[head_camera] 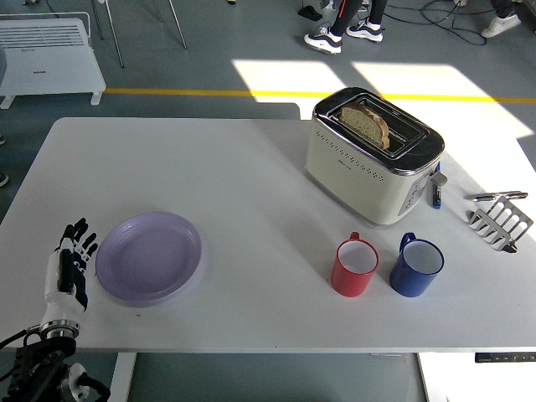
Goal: Push plate across desktop,pick up the break from the machine,place the break in the plate
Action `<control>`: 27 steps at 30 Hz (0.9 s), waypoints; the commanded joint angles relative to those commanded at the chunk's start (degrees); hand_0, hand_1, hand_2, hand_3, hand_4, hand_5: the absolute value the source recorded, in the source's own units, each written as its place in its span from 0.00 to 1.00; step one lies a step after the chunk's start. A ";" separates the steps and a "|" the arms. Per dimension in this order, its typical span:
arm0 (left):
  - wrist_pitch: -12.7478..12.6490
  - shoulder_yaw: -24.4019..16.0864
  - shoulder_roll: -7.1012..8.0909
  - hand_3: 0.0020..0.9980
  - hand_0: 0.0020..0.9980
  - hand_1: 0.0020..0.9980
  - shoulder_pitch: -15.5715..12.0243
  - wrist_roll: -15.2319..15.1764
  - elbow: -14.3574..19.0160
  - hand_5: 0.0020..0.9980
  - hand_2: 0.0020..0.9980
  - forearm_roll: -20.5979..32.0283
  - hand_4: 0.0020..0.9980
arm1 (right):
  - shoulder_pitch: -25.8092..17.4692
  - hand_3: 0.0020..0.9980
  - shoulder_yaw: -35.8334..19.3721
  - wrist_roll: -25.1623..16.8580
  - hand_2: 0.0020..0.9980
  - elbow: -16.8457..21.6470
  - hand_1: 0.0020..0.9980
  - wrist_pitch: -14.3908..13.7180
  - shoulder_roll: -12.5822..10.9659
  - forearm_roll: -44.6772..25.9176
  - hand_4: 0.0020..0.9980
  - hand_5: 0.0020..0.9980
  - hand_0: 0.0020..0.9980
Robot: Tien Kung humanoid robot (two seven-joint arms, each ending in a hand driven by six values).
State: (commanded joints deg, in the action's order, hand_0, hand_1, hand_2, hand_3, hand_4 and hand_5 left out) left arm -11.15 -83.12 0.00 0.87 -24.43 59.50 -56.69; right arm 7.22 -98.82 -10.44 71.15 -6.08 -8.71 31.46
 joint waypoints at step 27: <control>0.78 1.49 0.00 0.87 0.86 0.90 -0.02 0.84 -1.70 1.00 0.95 1.16 0.60 | -0.77 0.67 0.44 -0.13 0.71 -0.12 0.71 -0.02 -0.04 -0.06 0.50 0.51 0.76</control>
State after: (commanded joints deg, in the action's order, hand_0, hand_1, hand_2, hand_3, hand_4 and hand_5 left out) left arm -10.37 -81.63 0.00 0.85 -23.59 57.81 -55.54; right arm 6.45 -98.39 -10.57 71.03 -6.10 -8.75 31.40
